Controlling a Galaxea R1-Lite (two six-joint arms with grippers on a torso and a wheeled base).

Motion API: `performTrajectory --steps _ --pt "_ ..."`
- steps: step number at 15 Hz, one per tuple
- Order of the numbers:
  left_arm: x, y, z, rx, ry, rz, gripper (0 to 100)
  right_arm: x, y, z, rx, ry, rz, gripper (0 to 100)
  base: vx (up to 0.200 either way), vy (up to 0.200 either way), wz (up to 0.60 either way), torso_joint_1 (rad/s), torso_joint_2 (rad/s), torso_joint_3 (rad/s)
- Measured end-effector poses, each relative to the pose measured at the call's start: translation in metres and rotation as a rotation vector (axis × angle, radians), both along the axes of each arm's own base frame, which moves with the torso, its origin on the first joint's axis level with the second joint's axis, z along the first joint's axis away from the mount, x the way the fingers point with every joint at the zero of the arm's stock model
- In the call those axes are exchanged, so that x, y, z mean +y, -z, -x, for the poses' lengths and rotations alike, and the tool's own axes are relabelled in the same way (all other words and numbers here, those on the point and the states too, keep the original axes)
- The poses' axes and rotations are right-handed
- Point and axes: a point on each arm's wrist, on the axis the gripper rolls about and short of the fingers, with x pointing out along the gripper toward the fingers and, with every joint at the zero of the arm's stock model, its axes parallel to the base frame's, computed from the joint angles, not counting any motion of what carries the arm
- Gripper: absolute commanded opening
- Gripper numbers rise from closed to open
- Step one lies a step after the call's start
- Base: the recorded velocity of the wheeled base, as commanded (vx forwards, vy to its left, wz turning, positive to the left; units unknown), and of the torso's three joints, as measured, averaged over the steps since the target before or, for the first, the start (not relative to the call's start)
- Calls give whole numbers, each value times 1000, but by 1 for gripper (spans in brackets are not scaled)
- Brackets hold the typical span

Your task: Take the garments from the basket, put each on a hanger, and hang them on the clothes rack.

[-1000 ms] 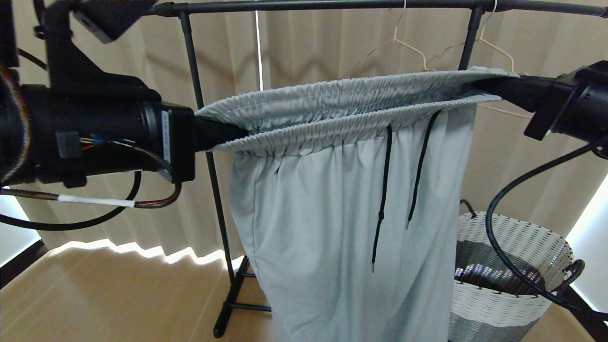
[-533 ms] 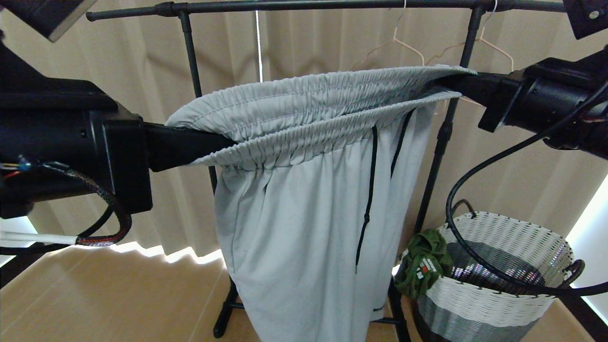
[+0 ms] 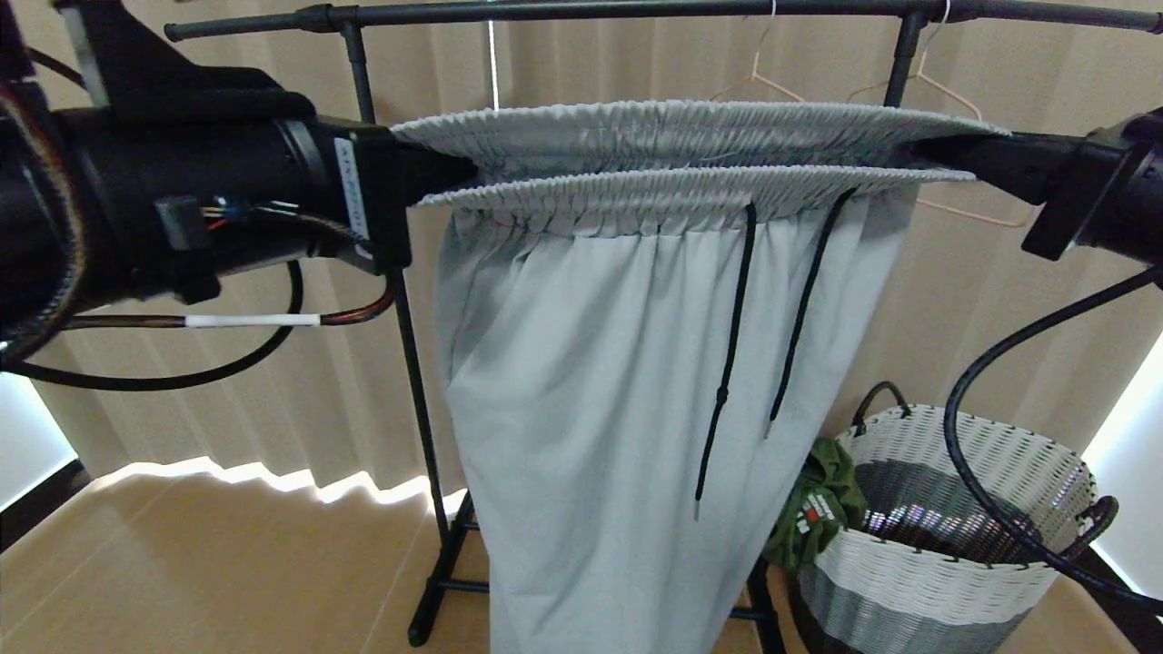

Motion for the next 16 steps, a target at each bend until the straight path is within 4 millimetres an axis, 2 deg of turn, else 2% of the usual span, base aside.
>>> performTrajectory --steps 3,5,9,13,16 --pt "-10 12 -14 29 -6 -24 0 -9 5 12 29 22 10 0 0 0 0 0 0 0" --pt "-13 17 -17 44 -6 -35 0 -11 15 18 56 24 17 0 0 0 0 0 0 0" --pt "-14 21 -18 57 -6 -45 0 -12 17 22 52 24 16 0 0 0 0 0 0 0" --pt "-13 13 -18 34 -7 -28 0 -12 10 21 28 24 8 0 0 0 0 0 0 0" --pt "-14 13 -18 35 -7 -28 0 -12 15 21 46 24 13 0 0 0 0 0 0 0"
